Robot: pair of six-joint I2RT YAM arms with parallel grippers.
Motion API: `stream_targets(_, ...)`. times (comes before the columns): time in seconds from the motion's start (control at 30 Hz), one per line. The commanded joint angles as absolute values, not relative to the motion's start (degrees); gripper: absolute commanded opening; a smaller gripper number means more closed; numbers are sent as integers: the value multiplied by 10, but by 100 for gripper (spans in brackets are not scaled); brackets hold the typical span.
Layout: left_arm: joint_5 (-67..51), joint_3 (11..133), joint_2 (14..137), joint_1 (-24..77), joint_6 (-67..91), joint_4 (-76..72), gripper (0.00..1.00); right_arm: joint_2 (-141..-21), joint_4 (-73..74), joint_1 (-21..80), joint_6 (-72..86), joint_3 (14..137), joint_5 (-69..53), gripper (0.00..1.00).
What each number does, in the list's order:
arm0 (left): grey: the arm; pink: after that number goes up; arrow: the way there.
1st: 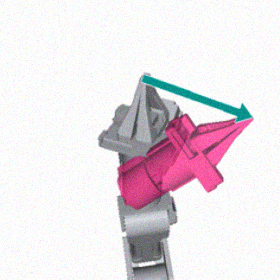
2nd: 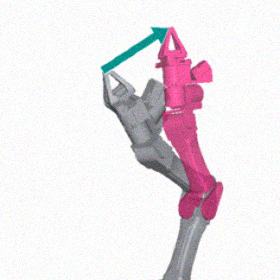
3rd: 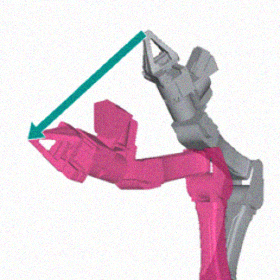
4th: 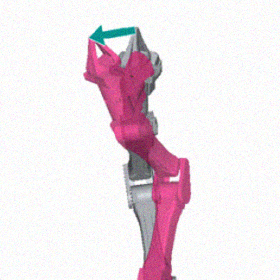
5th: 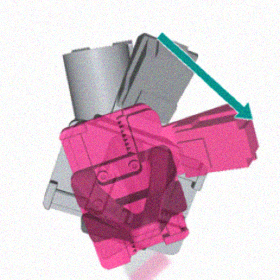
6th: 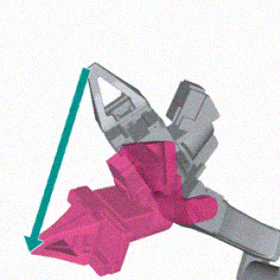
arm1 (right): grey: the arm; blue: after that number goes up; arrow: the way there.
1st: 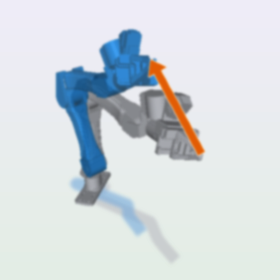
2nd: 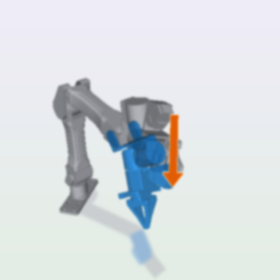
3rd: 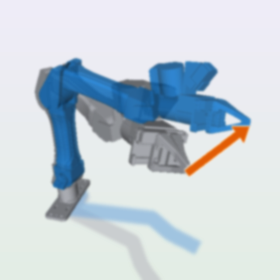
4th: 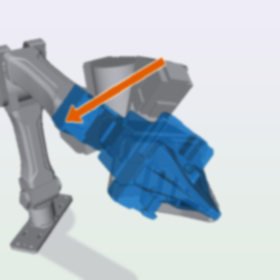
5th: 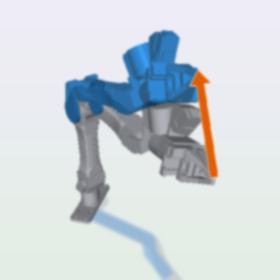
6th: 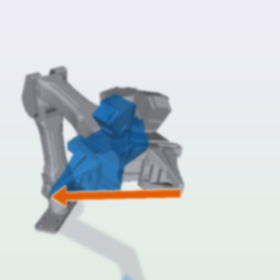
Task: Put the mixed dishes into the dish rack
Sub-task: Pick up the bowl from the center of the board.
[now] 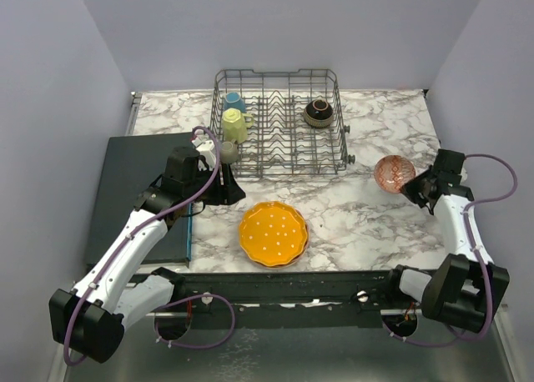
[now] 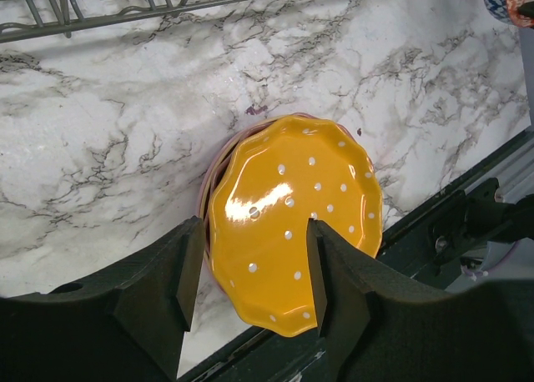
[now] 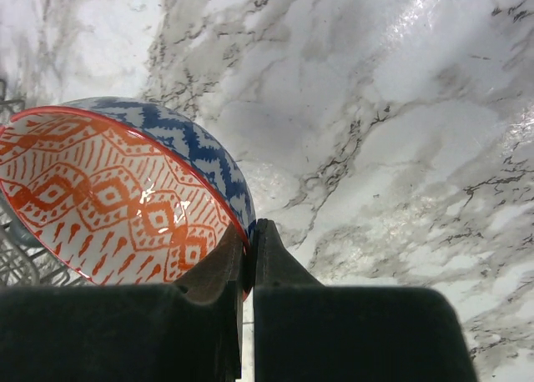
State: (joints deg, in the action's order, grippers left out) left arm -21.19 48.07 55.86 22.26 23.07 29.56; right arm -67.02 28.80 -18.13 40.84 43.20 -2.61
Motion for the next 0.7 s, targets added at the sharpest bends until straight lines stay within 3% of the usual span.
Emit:
stream_targets(0.0, -225, 483, 565, 226, 225, 299, 58, -623, 302, -184, 384, 466, -54, 1)
stream_targets(0.27, -241, 483, 566, 227, 224, 292, 63, -584, 323, -156, 374, 497, -85, 1)
stream_targets(0.67, -250, 483, 568, 228, 225, 282, 64, -626, 347, 50, 394, 555, 39, 1)
